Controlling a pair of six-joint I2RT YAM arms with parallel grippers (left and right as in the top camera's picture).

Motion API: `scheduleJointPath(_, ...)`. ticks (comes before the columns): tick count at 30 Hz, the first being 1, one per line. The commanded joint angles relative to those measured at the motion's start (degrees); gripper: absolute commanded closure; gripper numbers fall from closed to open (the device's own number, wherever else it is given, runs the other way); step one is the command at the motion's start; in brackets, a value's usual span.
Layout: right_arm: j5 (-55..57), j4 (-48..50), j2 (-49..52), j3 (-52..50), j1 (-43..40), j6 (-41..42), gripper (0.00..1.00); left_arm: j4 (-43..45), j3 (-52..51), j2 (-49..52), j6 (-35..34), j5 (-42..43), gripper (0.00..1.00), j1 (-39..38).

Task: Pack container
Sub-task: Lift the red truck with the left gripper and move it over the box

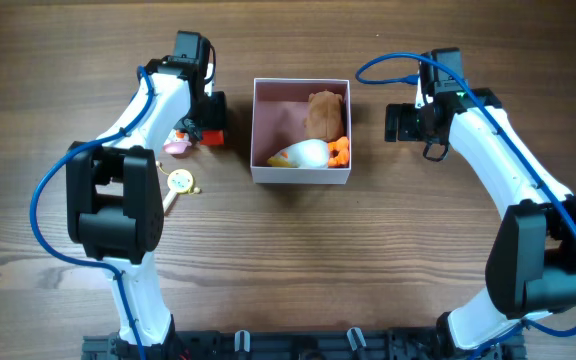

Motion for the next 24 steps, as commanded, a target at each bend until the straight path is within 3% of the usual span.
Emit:
scheduleJointPath(1,-0.31,0.13,-0.5,0.09,-0.13,-0.59,0.01,-0.24,-0.31,-2.14,-0.11,-0.37,0.51,-0.2)
scheduleJointPath(15,-0.31,0.13,-0.5,0.09,-0.13,-0.59,0.0,-4.68,-0.31,-12.57,-0.15,-0.35,0.5,-2.29)
scheduleJointPath(24,-0.31,0.13,-0.5,0.09,-0.13,-0.59,0.0,-4.24,-0.31,-19.39,-0.63,-0.37,0.55,-12.76)
